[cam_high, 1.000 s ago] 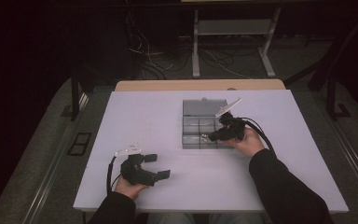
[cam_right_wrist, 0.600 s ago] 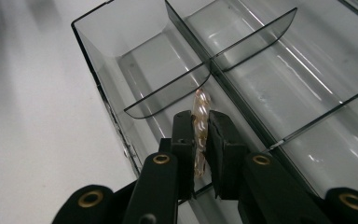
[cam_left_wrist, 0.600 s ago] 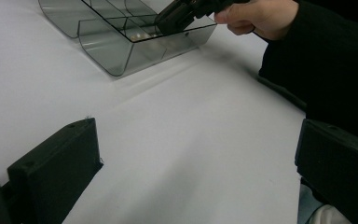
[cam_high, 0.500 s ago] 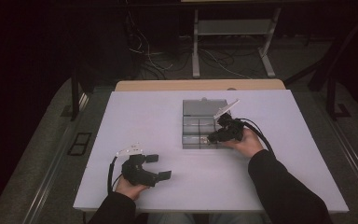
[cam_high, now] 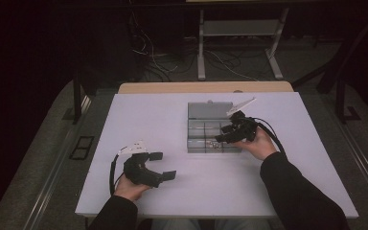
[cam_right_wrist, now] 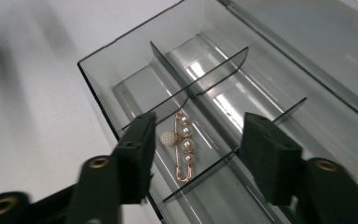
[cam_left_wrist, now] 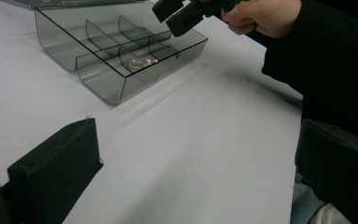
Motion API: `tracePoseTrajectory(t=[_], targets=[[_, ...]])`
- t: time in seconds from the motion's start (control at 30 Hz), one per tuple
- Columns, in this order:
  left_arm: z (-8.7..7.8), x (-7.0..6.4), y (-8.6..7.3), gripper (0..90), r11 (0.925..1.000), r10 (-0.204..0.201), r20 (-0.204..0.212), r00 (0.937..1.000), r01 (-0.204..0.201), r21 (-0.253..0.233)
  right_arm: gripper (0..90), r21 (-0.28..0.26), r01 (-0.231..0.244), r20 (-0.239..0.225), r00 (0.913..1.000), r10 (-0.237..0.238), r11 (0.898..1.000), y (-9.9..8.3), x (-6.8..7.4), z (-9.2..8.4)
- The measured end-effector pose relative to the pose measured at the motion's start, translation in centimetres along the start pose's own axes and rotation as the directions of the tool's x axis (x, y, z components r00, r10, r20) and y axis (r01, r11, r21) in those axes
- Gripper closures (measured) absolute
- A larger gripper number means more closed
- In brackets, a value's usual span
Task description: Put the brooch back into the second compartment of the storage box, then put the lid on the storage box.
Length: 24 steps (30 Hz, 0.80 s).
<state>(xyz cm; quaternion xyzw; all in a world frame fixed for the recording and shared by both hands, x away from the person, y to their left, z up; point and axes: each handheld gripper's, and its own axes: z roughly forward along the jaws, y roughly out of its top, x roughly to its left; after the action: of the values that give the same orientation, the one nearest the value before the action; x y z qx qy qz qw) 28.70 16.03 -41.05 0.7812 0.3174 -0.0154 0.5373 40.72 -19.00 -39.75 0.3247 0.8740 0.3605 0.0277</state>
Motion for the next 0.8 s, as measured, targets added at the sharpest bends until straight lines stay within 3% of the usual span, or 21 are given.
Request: tracePoseTrajectory(t=[0.13, 0.27, 0.33, 0.63, 0.8], targets=[[0.2, 0.1, 0.7, 0.0, 0.9999, 0.002, -0.001, 1.0000, -0.002, 0.012, 19.7, -0.024, -0.041, -0.010, 0.9991, 0.041, 0.999, 0.3, -0.3, -0.8], [0.3, 0.3, 1.5, 0.0, 0.9999, 0.005, -0.015, 0.9999, -0.005, 0.012, 10.6, -0.058, -0.065, -0.015, 0.9978, 0.064, 0.996, 0.4, -0.7, -1.5], [0.4, 0.4, 1.9, 0.0, 0.9999, 0.003, -0.021, 0.9998, -0.003, 0.012, 0.5, -0.064, -0.080, -0.010, 0.9968, 0.079, 0.995, 0.5, -0.8, -1.8], [1.0, 1.0, 4.2, 0.0, 0.9996, 0.022, -0.029, 0.9993, -0.022, 0.015, 0.4, -0.109, -0.093, -0.018, 0.9956, 0.092, 0.990, 0.8, -1.5, -3.4], [1.4, 1.8, 5.1, 0.0, 0.9998, 0.020, -0.039, 0.9990, -0.020, 0.007, 0.4, -0.132, -0.099, 0.007, 0.9949, 0.101, 0.986, 1.0, -2.0, -4.2]])
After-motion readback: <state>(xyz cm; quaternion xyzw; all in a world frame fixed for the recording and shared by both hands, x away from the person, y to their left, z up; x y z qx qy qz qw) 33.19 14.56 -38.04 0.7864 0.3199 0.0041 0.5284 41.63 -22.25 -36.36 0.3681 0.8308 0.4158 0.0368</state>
